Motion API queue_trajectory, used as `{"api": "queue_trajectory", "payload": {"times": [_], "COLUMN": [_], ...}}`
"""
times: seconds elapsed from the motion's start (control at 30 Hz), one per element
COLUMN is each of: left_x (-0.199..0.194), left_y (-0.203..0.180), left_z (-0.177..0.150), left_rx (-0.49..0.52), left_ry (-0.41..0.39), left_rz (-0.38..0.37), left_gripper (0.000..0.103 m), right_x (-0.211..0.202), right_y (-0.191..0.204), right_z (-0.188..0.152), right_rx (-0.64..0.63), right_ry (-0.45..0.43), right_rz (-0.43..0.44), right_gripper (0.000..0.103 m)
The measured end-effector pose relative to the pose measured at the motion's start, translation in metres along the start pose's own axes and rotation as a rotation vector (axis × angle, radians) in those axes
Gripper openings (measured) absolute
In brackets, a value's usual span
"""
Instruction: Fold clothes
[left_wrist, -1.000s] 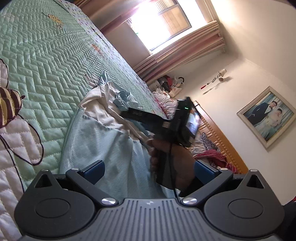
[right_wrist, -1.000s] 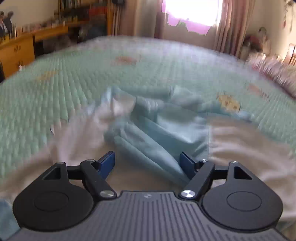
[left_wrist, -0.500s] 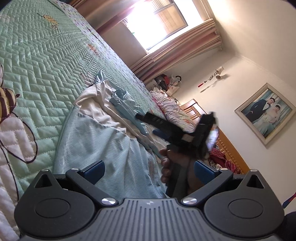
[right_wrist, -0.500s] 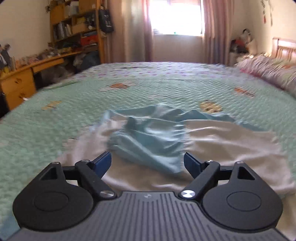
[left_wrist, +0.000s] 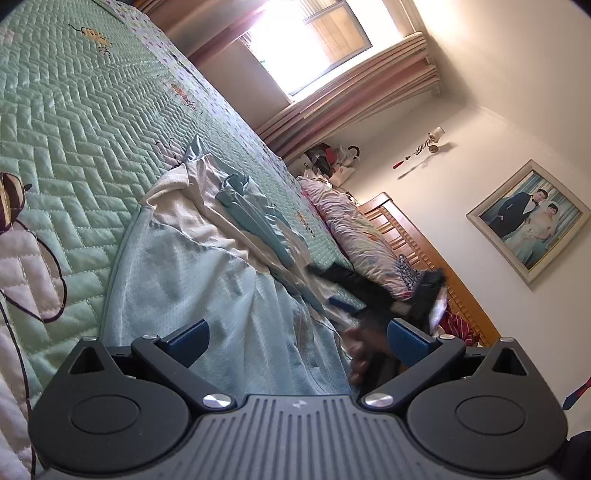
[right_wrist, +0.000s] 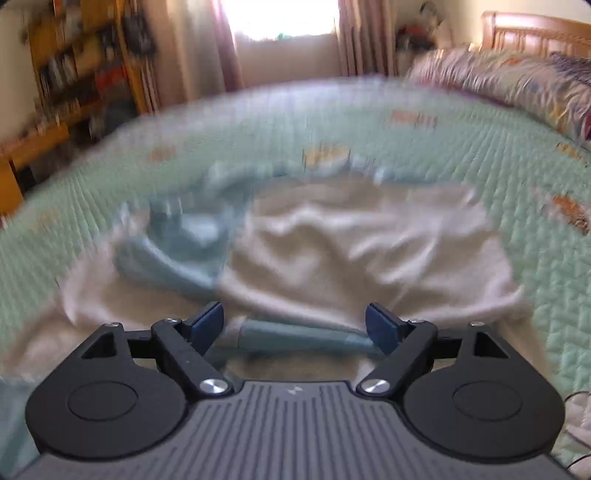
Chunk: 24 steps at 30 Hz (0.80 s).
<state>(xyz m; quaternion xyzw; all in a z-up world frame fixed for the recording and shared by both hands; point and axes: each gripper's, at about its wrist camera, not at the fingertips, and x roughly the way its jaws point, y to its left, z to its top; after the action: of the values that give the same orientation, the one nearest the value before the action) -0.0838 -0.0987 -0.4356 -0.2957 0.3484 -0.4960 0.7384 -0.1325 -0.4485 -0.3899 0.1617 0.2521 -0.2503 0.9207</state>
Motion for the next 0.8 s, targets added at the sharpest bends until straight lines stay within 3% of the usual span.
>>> {"api": "queue_trajectory", "payload": {"times": [0.07,0.23,0.33,0.4,0.5,0.57,0.67,0.77,0.8], "left_x": [0.002,0.007,0.011,0.012,0.012,0.012,0.011,0.010,0.010], "left_y": [-0.001,0.000,0.002,0.003,0.004,0.004,0.002,0.002,0.001], "left_z": [-0.001,0.000,0.000,0.000,0.002,0.002,0.000,0.000,0.000], "left_rx": [0.004,0.006,0.004,0.001,-0.013,-0.019,-0.011,-0.012,-0.012], "left_ry": [0.005,0.014,0.024,0.027,0.026,0.028,0.032,0.033,0.034], "left_rz": [-0.004,-0.004,-0.002,-0.004,-0.018,-0.032,-0.027,-0.024,-0.025], "left_gripper": [0.102,0.102,0.102,0.102,0.102,0.102,0.102,0.102,0.102], "right_x": [0.001,0.061,0.123,0.141,0.123,0.113,0.128,0.157,0.155], "right_y": [-0.004,-0.022,-0.037,-0.044,-0.041,-0.030,0.007,0.043,0.050], "right_z": [0.015,0.063,0.074,0.076,0.082,0.081,0.078,0.071,0.073], "right_rx": [-0.003,0.022,0.038,0.044,0.108,0.137,0.029,-0.131,-0.115], "right_ry": [-0.044,-0.024,0.137,0.176,0.091,0.054,0.116,0.192,0.168], "right_rz": [-0.015,-0.095,-0.143,-0.188,-0.135,-0.102,-0.063,-0.137,-0.164], "right_gripper": [0.086,0.086,0.086,0.086,0.086,0.086,0.086,0.086,0.086]}}
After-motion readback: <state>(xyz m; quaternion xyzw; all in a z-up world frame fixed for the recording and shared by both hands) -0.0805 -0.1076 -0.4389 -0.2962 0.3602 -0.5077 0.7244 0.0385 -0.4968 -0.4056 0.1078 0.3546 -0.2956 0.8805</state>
